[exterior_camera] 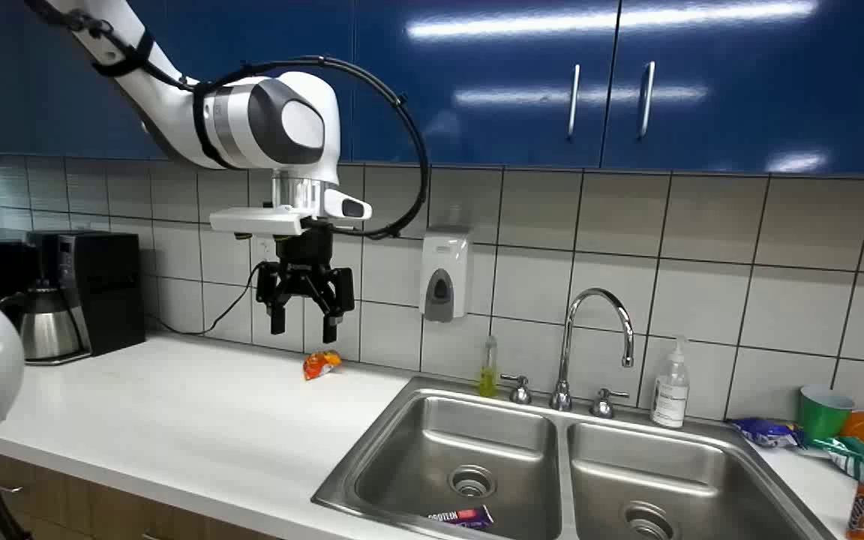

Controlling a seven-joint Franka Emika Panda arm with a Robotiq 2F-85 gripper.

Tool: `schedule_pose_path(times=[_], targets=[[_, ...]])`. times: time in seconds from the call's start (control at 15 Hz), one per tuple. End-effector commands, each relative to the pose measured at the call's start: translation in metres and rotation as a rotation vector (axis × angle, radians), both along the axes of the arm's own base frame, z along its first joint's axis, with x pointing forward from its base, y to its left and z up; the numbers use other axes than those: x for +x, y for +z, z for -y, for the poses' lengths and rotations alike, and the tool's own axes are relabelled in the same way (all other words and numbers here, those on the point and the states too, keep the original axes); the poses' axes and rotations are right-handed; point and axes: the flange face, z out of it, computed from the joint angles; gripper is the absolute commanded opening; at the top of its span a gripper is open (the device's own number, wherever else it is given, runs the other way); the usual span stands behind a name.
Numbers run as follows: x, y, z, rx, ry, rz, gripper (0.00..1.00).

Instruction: Remove the packet from the sink

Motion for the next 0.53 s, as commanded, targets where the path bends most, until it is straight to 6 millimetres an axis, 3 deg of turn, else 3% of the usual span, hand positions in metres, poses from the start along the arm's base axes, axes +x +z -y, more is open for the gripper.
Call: schedule_pose_path(times=[0.0, 0.2, 0.47], targets=[[0.0, 0.0, 0.0, 0.0, 0.0, -0.001, 1.0], [0.0, 0.0, 0.0, 0.0, 0.0, -0.002, 1.0], [0.027, -0.027, 0.003, 0.009, -0.023, 0.019, 1.0]])
